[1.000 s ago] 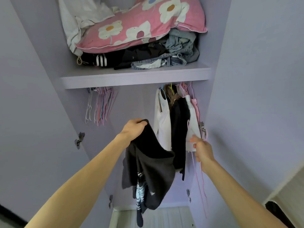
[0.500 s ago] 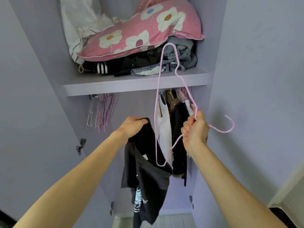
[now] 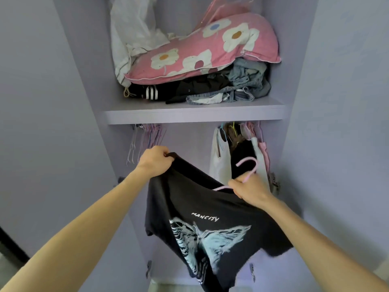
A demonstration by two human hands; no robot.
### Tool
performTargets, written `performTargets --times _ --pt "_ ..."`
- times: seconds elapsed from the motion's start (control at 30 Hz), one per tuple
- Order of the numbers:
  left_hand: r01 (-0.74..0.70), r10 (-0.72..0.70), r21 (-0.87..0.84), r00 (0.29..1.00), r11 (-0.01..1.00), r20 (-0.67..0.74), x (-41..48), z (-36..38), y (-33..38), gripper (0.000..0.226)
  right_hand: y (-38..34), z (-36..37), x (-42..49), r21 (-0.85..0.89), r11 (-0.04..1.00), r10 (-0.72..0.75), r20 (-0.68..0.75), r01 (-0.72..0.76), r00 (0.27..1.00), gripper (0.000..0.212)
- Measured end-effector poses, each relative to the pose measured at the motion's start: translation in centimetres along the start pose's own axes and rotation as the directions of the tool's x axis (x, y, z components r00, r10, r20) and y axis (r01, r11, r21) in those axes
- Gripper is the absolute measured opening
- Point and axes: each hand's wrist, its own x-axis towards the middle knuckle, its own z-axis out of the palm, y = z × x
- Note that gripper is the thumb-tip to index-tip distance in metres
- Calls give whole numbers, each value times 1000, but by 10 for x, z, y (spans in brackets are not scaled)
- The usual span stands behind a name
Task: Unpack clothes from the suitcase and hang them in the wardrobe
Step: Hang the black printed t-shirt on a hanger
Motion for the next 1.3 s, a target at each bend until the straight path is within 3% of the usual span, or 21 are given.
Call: performTargets --times 0.07,0.13,0.23,0.3,0.37,0.4,0.53,0.7,0.8,0.87,0.93,1.07,1.3 --pt "-55 49 101 997 993 57 -6 10 3 20 -24 -5 11 8 996 -86 -52 86 995 44" --pt "-48 42 89 996 995 77 -8 19 6 21 -45 -11 20 -11 990 -142 -58 142 988 45" --pt "5 4 -103 996 995 90 -5 18 13 15 -63 -12 28 -236 963 -96 138 127 986 48" --pt "49 48 -317 956 947 291 -7 12 16 13 -69 -13 33 -259 960 -65 161 106 985 46" --pt "105 103 -409 884 906 456 -15 9 11 22 -74 -20 39 -183 979 -82 45 89 996 40" --pt "69 131 -414 890 907 436 -16 10 6 23 -76 -25 41 -157 984 -88 -13 85 996 37" --pt "-164 212 -324 970 932 119 -14 18 -12 22 -72 -38 44 -121 989 -89 -74 80 993 44" --pt "-172 175 -302 984 938 -18 -12 27 -7 19 -62 -38 44 -94 993 -79 -83 71 993 49" --pt "-178 127 -449 982 876 -142 -12 26 6 9 -57 -33 45 -152 986 -72 19 74 997 46" --pt "-199 153 -562 980 803 -130 -10 28 17 6 -55 -25 43 -263 962 -37 164 80 986 50" --pt "-217 216 -560 974 800 -68 -12 32 25 13 -57 -17 41 -334 935 -42 218 115 975 56" --pt "-255 285 -253 954 933 89 -21 39 27 39 -67 -25 39 -146 981 -132 -6 130 991 58" --pt "-371 385 -171 921 913 56 -19 31 24 41 -59 -28 42 175 977 -106 -89 121 990 40"
